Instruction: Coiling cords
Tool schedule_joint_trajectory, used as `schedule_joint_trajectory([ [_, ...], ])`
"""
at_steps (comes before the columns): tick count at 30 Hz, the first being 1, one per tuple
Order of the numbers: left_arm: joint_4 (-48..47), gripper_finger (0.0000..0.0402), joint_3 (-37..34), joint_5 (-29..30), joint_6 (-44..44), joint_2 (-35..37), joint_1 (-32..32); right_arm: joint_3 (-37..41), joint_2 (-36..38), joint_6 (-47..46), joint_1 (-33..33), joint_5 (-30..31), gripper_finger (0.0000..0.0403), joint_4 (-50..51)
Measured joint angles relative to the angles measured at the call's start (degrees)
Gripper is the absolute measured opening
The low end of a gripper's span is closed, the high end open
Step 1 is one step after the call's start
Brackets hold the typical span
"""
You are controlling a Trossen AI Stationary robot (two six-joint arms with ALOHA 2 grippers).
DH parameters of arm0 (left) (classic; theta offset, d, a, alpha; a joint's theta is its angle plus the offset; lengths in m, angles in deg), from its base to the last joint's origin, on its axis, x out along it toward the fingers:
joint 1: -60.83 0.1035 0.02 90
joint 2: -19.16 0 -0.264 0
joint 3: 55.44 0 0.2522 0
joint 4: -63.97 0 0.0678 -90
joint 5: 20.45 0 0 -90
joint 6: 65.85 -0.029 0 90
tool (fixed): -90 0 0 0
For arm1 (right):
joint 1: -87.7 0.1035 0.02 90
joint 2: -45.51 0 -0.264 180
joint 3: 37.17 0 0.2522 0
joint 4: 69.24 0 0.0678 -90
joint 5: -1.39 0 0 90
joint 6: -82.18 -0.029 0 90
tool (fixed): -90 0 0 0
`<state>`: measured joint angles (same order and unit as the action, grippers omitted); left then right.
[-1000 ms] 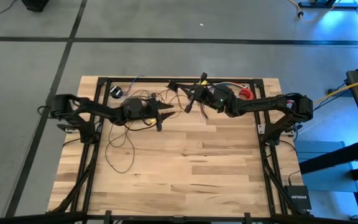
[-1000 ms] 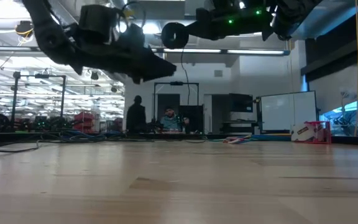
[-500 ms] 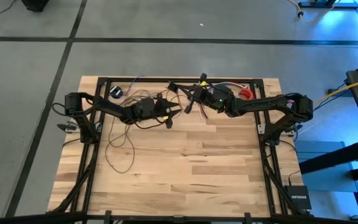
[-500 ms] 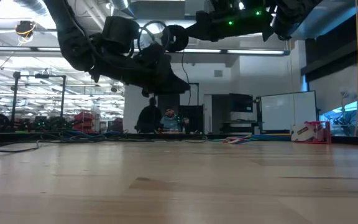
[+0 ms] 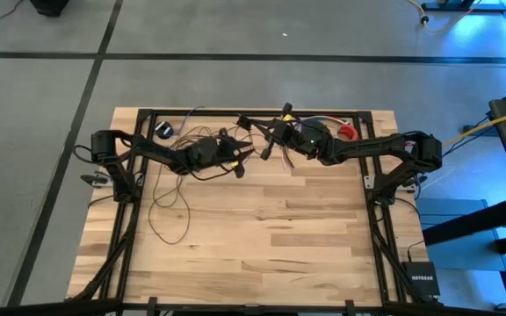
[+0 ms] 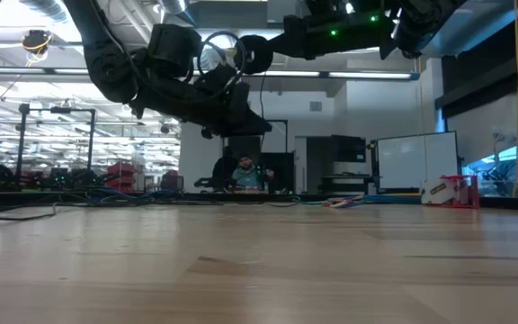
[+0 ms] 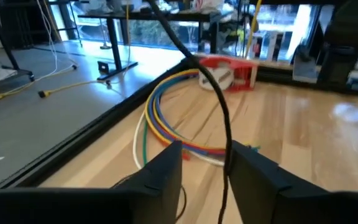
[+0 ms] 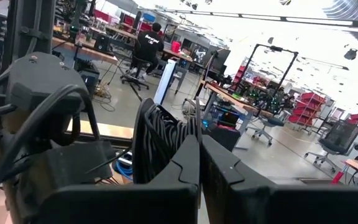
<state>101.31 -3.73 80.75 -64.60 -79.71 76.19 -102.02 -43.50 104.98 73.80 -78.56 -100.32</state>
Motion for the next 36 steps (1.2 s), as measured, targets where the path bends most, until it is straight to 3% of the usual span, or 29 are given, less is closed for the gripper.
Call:
schedule_joint_trajectory([
  [14,-4.58,0.0005,0.00,3.58,-6.72,0.00,0.02,0.02,0.00,-0.04,0.00,0.02,0.0005,0.00],
  [23,-12.74,0.0004,0.00,17.22,-17.08,3.50,1.13,0.02,0.00,-0.50,0.02,-0.55,0.0005,0.41],
  [33,-22.63,0.0007,-0.02,18.42,-24.67,16.48,5.86,0.04,0.00,-0.59,0.06,-2.52,0.0005,1.51],
  [36,-26.90,0.0008,-0.02,18.36,-25.64,22.35,6.50,0.04,0.00,0.16,0.06,-0.03,0.0005,2.57],
])
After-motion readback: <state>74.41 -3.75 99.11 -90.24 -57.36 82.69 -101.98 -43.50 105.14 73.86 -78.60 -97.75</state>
